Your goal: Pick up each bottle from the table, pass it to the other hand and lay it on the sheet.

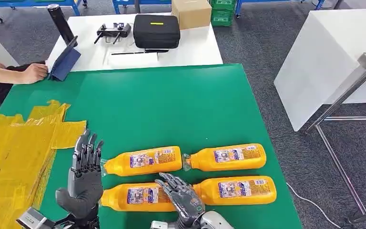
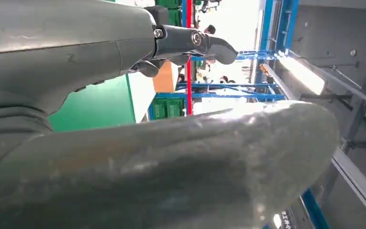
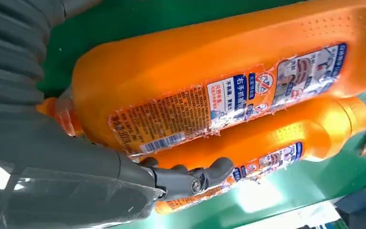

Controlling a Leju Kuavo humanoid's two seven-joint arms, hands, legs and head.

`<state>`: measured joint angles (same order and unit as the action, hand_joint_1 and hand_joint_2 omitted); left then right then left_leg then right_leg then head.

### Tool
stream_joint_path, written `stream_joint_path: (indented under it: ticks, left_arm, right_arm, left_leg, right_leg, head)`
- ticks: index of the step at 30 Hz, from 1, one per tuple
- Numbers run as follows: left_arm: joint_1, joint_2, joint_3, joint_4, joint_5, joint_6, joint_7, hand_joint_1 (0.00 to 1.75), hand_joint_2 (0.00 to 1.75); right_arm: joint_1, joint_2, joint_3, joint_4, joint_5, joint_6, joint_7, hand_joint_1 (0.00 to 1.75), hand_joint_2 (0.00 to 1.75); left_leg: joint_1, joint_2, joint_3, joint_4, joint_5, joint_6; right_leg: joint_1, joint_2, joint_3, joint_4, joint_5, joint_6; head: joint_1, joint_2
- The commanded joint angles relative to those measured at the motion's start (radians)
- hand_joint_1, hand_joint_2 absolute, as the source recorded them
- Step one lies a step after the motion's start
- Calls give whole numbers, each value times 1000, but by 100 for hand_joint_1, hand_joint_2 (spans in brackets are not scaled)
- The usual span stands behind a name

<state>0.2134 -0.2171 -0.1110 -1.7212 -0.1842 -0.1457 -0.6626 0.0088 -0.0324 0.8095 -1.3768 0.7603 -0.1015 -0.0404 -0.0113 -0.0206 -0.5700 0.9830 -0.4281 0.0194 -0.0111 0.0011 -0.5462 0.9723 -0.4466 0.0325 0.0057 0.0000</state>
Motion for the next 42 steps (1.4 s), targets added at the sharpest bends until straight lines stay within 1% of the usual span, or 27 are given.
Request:
stream_joint_path:
  ticks: [1, 8, 10, 15, 17, 18, 19, 20, 21, 23, 25, 26, 27, 28, 29, 31, 34, 36, 37, 39, 41, 42]
  left_arm:
    - [-25, 8, 10, 63, 3, -3, -26, 0, 0]
    - [-25, 7, 11, 62, 3, -4, -26, 0, 0]
    - [-28, 6, 10, 64, 5, -14, -26, 0, 0]
    - [-49, 3, 10, 86, 6, -33, -26, 0, 0]
    - [-66, 7, 6, 106, 9, -48, -27, 0, 0]
    - [-70, 7, 5, 113, 10, -52, -28, 0, 0]
    - [-80, 7, 3, 126, 13, -59, -31, 0, 0]
    - [-86, 6, 2, 132, 17, -63, -35, 0, 0]
    - [-88, -14, 21, 131, 34, -40, -36, 0, 0]
    - [-94, -53, 54, 104, 43, 39, -36, 0, 0]
    - [-87, -98, 83, 15, -42, 296, -36, 0, 0]
    - [-79, -108, 87, -20, -80, 414, -36, 0, 0]
    - [-73, -110, 85, -44, -78, 478, -36, 0, 0]
    - [-61, -74, 57, -106, -34, 597, -36, 0, 0]
    - [-55, -35, 24, -124, 0, 673, -36, 0, 0]
    - [-49, -9, 6, -150, 55, 730, -36, 0, 0]
    - [-54, -9, 10, -145, 99, 742, -36, 0, 0]
    - [-56, -28, 37, -157, 126, 771, -36, 0, 0]
    - [-52, -48, 66, -192, 104, 844, -36, 0, 0]
    - [-33, -107, 154, -261, 68, 844, -36, 0, 0]
    - [-33, -107, 154, -261, 68, 844, -36, 0, 0]
    - [-13, -121, 185, -298, 61, 844, -36, 0, 0]
  right_arm:
    - [-36, 5, 15, 98, 2, 3, 5, 0, 175]
    - [-33, 5, 14, 94, 4, 5, 5, 0, 175]
    - [-47, 17, 4, 107, 50, 19, 24, 0, 175]
    - [-151, 47, 43, 217, 138, 71, 71, 0, 175]
    - [-205, 52, 81, 295, 124, 136, 72, 0, 175]
    - [-215, 53, 87, 315, 110, 152, 65, 84, 175]
    - [-230, 51, 104, 351, 82, 175, 42, 140, 175]
    - [-232, 49, 110, 363, 61, 181, 30, 173, 175]
    - [-225, 47, 102, 373, 26, 200, 24, 175, 175]
    - [-216, 39, 104, 376, 9, 191, 26, 175, 175]
    - [-209, 47, 117, 348, -10, 186, 74, 175, 175]
    - [-209, 43, 125, 339, -17, 185, 86, 175, 175]
    - [-208, 41, 128, 337, -26, 185, 93, 175, 175]
    - [-210, 36, 140, 340, -37, 184, 101, 175, 175]
    - [-214, 35, 146, 345, -44, 182, 103, 175, 175]
    - [-216, 33, 150, 352, -53, 178, 106, 175, 175]
    - [-210, 27, 147, 355, -62, 172, 107, 175, 175]
    - [-203, 25, 142, 353, -69, 165, 107, 175, 175]
    - [-198, 26, 138, 351, -72, 159, 108, 175, 175]
    - [-171, 54, 110, 375, -75, 120, 89, 175, 175]
    - [-171, 54, 110, 375, -75, 120, 89, 175, 175]
    - [-167, 69, 111, 395, -71, 100, 80, 175, 175]
  left_leg:
    - [1, 1, 1, -1, 0, -2]
    - [1, 2, 1, 0, 0, -2]
    - [1, 1, 1, 0, 0, -2]
    - [1, 3, 1, -1, 1, -2]
    - [1, 4, 1, -1, 1, -2]
    - [0, 3, 2, -1, 1, -1]
    - [1, 3, 2, -1, 1, -2]
    - [1, 2, 3, -1, 1, -2]
    - [3, 4, 1, 0, 1, -4]
    - [1, 1, 5, -1, 1, -2]
    - [1, 0, 5, 0, 1, -2]
    - [2, 0, 4, 1, 0, -2]
    - [2, 1, 4, 1, 0, -2]
    - [1, 1, 5, 1, 0, -1]
    - [2, 2, 4, 2, 0, -2]
    - [2, 3, 5, 0, 1, -2]
    - [2, 1, 7, -1, 1, -2]
    - [3, 2, 6, 0, 1, -3]
    - [1, 2, 9, -1, 1, -2]
    - [2, 4, 8, 0, 0, -2]
    - [2, 5, 8, 0, 0, -2]
    - [2, 4, 9, 0, 0, -2]
  right_leg:
    - [1, 0, 2, -2, 0, -1]
    - [1, 0, 2, -1, 1, -1]
    - [1, 0, 1, -1, 0, -1]
    - [1, 2, 1, -1, 1, -1]
    - [1, 2, 1, -1, 2, -1]
    - [1, 1, 1, -1, 1, -1]
    - [1, 2, 1, -2, 2, -1]
    - [1, 1, 2, -2, 2, -1]
    - [3, 1, 2, -2, 3, -2]
    - [1, -1, 4, -2, 1, -1]
    - [1, -1, 5, -2, 1, -1]
    - [2, -1, 4, -1, 1, -1]
    - [2, 0, 4, -1, 1, -1]
    - [2, 0, 5, -1, 1, 0]
    - [2, 0, 4, -1, 1, -1]
    - [2, 1, 5, -1, 2, -1]
    - [2, -1, 6, -2, 1, -1]
    - [3, -2, 6, -3, 2, -1]
    - [1, -1, 8, -2, 1, -1]
    - [2, 1, 7, -2, 1, -1]
    - [3, 1, 7, -2, 1, -1]
    - [2, 0, 8, -2, 1, -1]
  head:
    - [0, 0]
    - [0, 0]
    - [0, 0]
    - [0, 0]
    - [0, 0]
    - [0, 0]
    - [0, 0]
    - [0, 0]
    - [0, 0]
    - [0, 0]
    - [0, 0]
    - [0, 0]
    - [0, 0]
    - [0, 0]
    - [0, 0]
    - [0, 0]
    - [0, 0]
    - [0, 0]
    - [0, 0]
    - [0, 0]
    - [0, 0]
    - [0, 0]
